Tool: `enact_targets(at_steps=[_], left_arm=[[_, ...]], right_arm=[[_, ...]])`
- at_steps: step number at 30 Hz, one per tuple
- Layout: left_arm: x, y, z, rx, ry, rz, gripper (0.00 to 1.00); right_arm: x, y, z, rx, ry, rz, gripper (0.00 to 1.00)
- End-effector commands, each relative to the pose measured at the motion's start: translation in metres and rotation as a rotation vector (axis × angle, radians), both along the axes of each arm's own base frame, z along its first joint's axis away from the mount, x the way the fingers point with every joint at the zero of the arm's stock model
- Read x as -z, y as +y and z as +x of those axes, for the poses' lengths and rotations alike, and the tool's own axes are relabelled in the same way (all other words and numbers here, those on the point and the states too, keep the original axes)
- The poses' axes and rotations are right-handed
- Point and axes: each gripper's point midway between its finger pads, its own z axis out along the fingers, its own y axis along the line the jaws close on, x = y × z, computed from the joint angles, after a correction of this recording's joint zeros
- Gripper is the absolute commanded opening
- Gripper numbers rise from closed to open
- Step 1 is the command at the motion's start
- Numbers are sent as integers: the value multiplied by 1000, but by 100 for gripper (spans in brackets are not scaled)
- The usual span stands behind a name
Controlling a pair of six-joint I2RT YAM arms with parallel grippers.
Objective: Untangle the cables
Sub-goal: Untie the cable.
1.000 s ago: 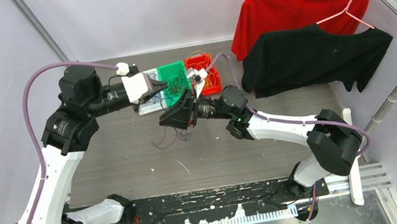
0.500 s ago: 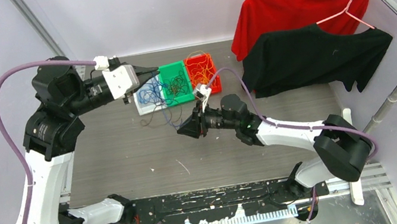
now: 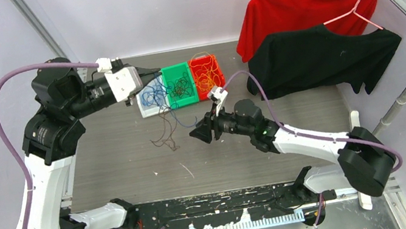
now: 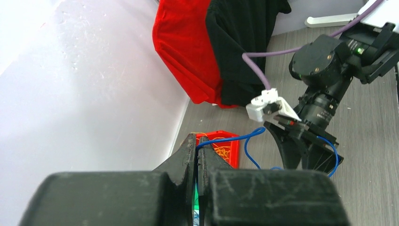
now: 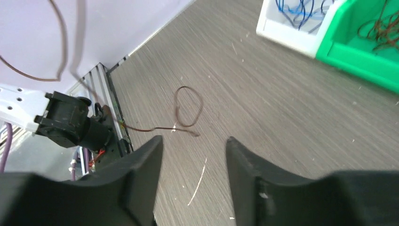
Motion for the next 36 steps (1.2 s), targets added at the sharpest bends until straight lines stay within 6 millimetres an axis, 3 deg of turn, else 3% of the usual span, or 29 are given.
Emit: enact_targets(at_steps=[1,7,14,17,22,25,30,33,34,36], left_arm=[[-2,4,-10,12,-24,1,0],[2,0,-16,49,5,-3,0],[0,0,-18,56,5,-6,0],[-1,0,-19,61,8,-11,0],[-3,1,-20,59,-3,-13,0],[-8,2,-21,54,-23,-20,0],[-19,5,-18,35,-80,-35,0],[-20,5,-18,31,-85,-36,0],[-19,4,-18,33,-79,-36,0],[-16,2,-18,42,-54,-41,0]], right_arm=[[-67,-7,0,25,-135,135,64],[-122,5,10,-7,-162,256,72],[-138,29,14,-85,-128,351,70],[-139,34,18,-93,-126,360,57],[-131,34,17,-99,-114,345,10],[-118,27,14,-83,-106,303,1],[-87,13,5,-57,-85,220,1],[-82,5,0,-44,-90,212,1],[-84,4,0,-39,-93,214,7],[-90,3,4,-16,-96,225,39]])
